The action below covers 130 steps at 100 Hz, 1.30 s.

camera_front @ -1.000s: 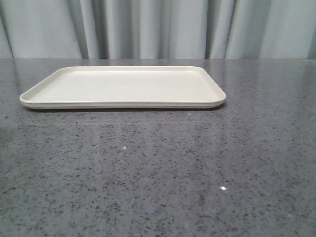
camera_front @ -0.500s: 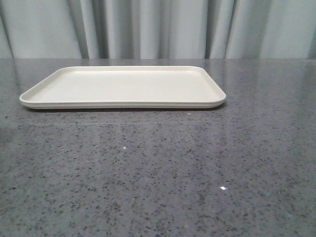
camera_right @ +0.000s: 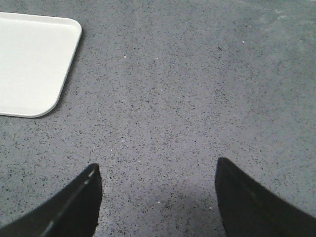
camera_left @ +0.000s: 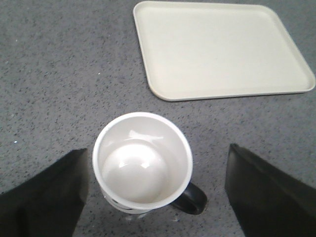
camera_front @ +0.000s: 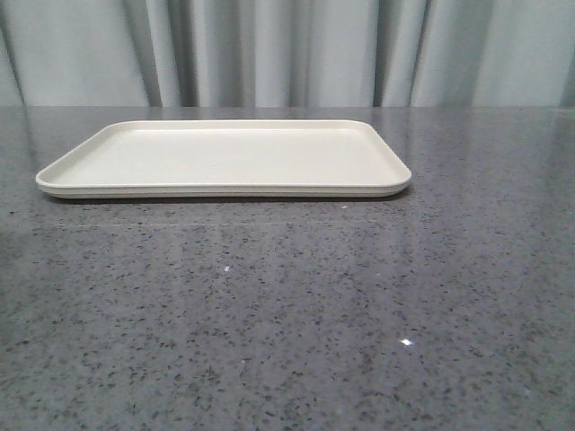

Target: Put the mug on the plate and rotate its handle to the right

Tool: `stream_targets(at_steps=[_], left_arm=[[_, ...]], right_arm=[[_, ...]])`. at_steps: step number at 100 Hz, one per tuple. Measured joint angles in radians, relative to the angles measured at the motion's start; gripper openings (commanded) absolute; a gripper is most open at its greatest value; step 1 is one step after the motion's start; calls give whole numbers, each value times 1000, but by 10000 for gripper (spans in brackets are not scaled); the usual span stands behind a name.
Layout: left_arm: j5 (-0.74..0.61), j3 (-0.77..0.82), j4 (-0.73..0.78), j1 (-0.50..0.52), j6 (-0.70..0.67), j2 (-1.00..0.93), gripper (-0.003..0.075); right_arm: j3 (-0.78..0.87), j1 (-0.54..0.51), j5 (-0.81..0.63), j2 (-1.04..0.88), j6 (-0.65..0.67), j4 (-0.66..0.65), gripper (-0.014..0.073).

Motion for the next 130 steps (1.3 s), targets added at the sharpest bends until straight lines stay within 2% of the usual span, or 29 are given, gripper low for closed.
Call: stream_targets(at_steps=[85,106,118,130], left_arm=[[13,53,100,0,2,375,543],[6,53,104,0,21,405,424],[6,53,104,0,21,411,319],[6,53,104,0,21,411,181]], right_arm=[[0,0,0,0,0,0,498],[0,0,0,0,0,0,498],[0,0,0,0,0,0,498],[0,0,0,0,0,0,498]])
